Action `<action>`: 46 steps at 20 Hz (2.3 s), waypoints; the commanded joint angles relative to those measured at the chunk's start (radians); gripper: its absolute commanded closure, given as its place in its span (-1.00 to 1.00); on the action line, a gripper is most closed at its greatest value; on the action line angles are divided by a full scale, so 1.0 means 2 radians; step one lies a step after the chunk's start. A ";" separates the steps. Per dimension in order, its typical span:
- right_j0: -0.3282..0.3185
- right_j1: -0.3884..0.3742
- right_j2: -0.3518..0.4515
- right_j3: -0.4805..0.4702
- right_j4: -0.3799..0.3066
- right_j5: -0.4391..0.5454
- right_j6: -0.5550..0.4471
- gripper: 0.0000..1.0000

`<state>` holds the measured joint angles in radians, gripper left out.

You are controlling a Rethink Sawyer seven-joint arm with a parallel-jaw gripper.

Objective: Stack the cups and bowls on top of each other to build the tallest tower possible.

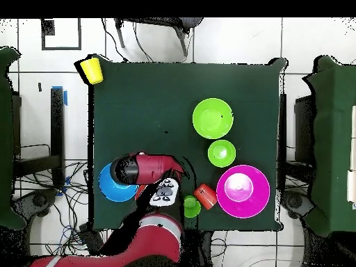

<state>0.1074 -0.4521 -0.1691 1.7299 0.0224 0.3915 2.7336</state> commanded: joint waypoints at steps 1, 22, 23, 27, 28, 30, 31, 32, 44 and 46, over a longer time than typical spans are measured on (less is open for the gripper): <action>0.027 -0.013 0.020 -0.004 0.008 0.110 0.027 -1.00; 0.030 -0.003 0.027 -0.013 0.012 0.107 0.040 -1.00; 0.030 0.002 0.027 -0.015 0.011 0.101 0.041 -1.00; 0.028 0.014 0.026 -0.019 0.009 0.088 0.040 -1.00; 0.029 0.014 0.025 -0.020 0.009 0.088 0.040 -1.00; 0.031 0.015 0.024 -0.022 0.009 0.089 0.042 -1.00; 0.031 0.017 0.023 -0.025 0.008 0.089 0.041 -1.00; 0.031 0.019 0.022 -0.027 0.008 0.088 0.041 -1.00; 0.031 0.028 0.020 -0.026 0.014 0.050 0.055 -1.00; 0.030 0.028 0.021 -0.021 0.016 0.035 0.057 -1.00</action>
<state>0.1639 -0.4432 -0.1815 1.7295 0.0270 0.6102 2.7336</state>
